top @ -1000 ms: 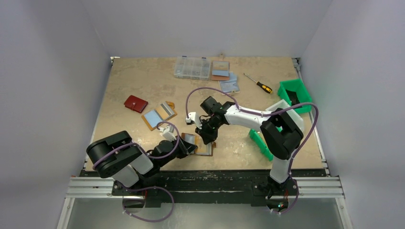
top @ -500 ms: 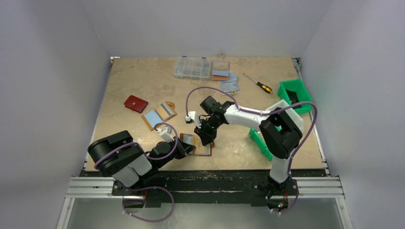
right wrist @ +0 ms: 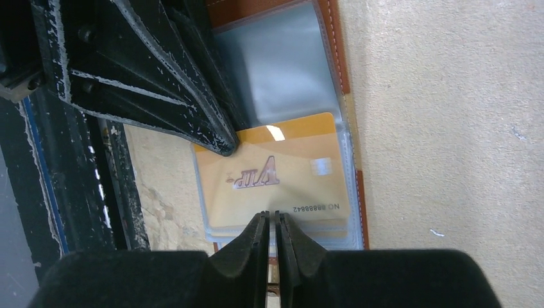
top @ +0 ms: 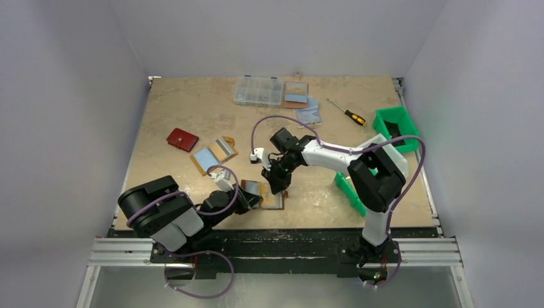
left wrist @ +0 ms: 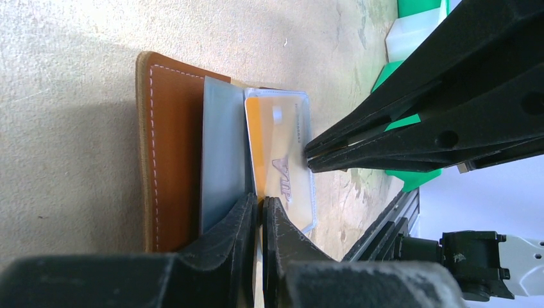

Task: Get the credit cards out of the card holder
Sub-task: Remove the credit card from the card holder.

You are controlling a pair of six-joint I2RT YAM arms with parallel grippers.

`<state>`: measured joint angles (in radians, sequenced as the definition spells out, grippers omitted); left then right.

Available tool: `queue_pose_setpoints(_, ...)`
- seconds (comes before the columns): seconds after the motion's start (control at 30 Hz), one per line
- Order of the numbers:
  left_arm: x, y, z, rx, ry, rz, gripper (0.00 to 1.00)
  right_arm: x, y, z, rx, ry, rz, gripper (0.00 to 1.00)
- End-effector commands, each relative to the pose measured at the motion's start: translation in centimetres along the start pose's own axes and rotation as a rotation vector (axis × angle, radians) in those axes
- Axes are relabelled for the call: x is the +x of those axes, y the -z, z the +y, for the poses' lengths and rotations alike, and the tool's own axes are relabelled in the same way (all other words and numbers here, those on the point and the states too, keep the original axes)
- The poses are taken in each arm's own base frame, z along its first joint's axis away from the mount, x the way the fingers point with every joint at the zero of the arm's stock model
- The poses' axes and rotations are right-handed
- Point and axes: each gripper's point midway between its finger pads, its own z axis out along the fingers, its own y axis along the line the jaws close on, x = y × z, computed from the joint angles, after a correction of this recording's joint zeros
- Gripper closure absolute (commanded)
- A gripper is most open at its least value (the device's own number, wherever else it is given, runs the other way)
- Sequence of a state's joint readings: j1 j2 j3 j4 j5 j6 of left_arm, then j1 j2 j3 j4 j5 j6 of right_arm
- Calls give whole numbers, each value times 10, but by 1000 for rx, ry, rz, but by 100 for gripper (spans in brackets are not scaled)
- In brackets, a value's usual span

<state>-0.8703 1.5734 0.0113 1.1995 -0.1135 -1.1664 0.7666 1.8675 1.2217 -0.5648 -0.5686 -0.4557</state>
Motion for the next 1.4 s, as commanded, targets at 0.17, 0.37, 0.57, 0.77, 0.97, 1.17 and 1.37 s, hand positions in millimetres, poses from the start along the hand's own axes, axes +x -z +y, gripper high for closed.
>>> queue_pose_setpoints(0.17,-1,2,-26,128,8,10,83,4,-24,-1,-34,-12,8,83)
queue_pose_setpoints(0.37,-6,0,-33,179,50,0,72,3,-29,4,-64,-25,7,83)
queue_pose_setpoints(0.57,1,5,-26,201,112,38,74,3,-31,6,-72,-31,7,83)
queue_pose_setpoints(0.77,1,3,-21,188,115,42,98,6,-30,-1,-33,-33,24,82)
queue_pose_setpoints(0.97,-1,10,-12,153,115,26,100,14,-30,-17,54,-39,64,79)
queue_pose_setpoints(1.17,-2,18,-6,134,102,16,100,17,-28,-22,87,-37,80,64)
queue_pose_setpoints(1.37,-2,24,-2,124,90,21,100,17,-27,-23,88,-35,84,58)
